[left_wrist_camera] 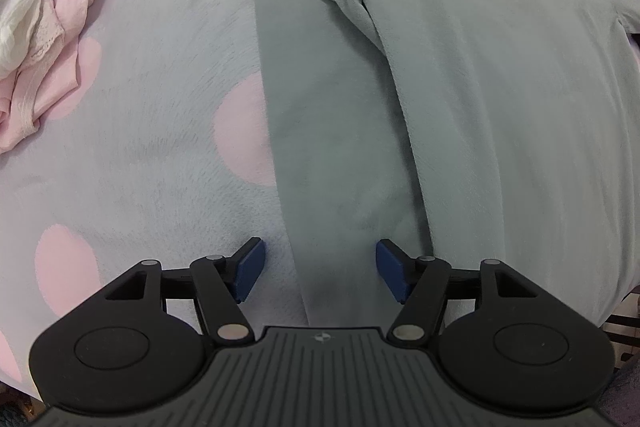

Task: Fold clothes

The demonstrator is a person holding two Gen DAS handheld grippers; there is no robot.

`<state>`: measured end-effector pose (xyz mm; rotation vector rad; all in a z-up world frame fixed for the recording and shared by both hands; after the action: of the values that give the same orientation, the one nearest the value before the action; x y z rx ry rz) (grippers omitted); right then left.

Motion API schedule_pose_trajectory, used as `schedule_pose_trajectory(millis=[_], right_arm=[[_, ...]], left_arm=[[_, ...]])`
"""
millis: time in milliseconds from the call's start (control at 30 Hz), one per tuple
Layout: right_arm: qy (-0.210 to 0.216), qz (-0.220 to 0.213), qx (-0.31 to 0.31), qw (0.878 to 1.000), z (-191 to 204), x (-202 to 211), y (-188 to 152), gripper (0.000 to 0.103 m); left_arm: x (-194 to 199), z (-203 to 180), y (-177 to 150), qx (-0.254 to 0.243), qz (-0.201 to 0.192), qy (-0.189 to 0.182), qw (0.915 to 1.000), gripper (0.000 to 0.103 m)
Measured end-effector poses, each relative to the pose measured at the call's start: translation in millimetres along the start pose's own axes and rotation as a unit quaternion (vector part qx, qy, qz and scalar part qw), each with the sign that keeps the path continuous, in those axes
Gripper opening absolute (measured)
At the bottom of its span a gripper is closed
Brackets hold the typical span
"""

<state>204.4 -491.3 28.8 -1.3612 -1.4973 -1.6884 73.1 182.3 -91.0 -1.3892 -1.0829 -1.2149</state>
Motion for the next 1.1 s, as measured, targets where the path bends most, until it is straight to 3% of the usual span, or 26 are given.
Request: schedule_pose_trajectory(millis=[100,200,233,300,367,400,567,700,933,1100], right_arm=[[0.010,0.024,-0.025,0.999,-3.5,-19.2,6.5,0.006],[0.009,0.034,-0.038,0.999,3.2,-24.8,5.3,0.011],[0.011,0.031,-0.033,0.999,7.1,-23.4,5.8,0.013],[0.010,0.015,-0.013,1.000,17.6,-17.9,3.9,0.033],[0.010,-0.001,0.012,1.000,29.0,-10.9,1.3,0.035],[0.012,-0.006,0.024,1.000,34.8,-8.0,0.1,0.035],[0.025,-0.006,0.063,0.998,55.7,-1.2,-8.5,0.035],[0.022,-0.005,0.079,0.997,64.0,0.1,-16.1,0.035],[0.017,0.001,0.085,0.996,67.0,-1.0,-22.9,0.035],[0.018,0.012,0.103,0.994,73.6,-4.6,-29.1,0.036]], left_arm=[[-0.2,1.2,0.4,0.006,-0.002,-0.007,1.0000,0.059],[2.2,1.8,-1.1,0.013,-0.013,-0.018,0.9997,0.048],[3.7,2.0,-2.0,0.015,-0.017,-0.021,0.9995,0.040],[6.9,3.6,-3.7,0.021,-0.026,-0.029,0.9990,0.028],[11.5,7.1,-5.2,0.030,-0.035,-0.043,0.9980,0.004],[13.5,9.1,-5.8,0.036,-0.039,-0.054,0.9972,0.002],[34.1,12.7,-9.4,0.047,-0.082,-0.065,0.9933,0.001],[62.1,46.1,-7.8,0.096,-0.132,-0.049,0.9854,0.000],[110.2,103.8,-5.9,0.179,-0.216,-0.019,0.9597,0.000],[134.7,140.4,4.6,0.214,-0.248,0.022,0.9445,0.000]])
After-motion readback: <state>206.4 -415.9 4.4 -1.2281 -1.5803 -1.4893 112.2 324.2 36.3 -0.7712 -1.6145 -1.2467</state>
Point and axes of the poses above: each gripper's, at about its wrist camera, not at the fingertips, and x roughly against the way its jaws point, z to its left, y to its top, the point moved 3 cm from there along -x, roughly the way its jaws point, and after that the axes turned 15 degrees about z, right-handed, at the moved point
